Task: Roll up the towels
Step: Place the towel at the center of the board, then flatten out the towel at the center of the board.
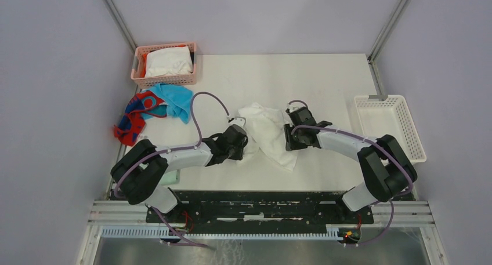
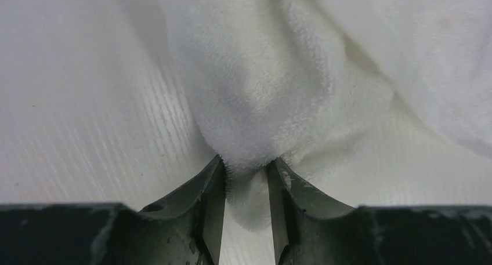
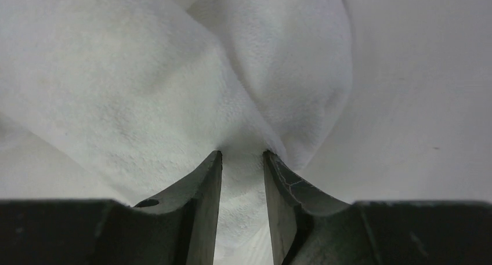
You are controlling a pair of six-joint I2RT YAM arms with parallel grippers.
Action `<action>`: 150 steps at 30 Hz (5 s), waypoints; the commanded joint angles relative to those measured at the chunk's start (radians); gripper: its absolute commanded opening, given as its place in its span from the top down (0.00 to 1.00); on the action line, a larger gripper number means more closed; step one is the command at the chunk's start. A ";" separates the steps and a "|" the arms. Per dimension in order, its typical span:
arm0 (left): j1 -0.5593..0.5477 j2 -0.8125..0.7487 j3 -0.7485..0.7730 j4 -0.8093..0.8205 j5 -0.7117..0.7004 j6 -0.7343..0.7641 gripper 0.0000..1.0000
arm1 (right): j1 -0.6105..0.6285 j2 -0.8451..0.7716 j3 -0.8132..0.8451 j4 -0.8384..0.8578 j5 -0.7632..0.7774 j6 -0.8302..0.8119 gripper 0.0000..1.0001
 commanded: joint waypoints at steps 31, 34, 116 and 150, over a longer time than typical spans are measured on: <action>0.099 -0.213 0.024 0.023 0.163 -0.110 0.39 | 0.126 0.047 0.263 0.048 0.016 -0.172 0.33; 0.081 -0.121 0.074 0.071 0.178 -0.110 0.40 | 0.125 0.053 0.220 0.057 0.058 -0.140 0.33; 0.276 0.075 0.079 -0.285 -0.138 -0.149 0.49 | -0.237 -0.323 -0.016 -0.068 -0.085 -0.086 0.17; 0.270 -0.391 0.284 -0.463 -0.283 0.256 0.97 | 0.119 -0.049 0.127 -0.121 0.142 -0.165 0.19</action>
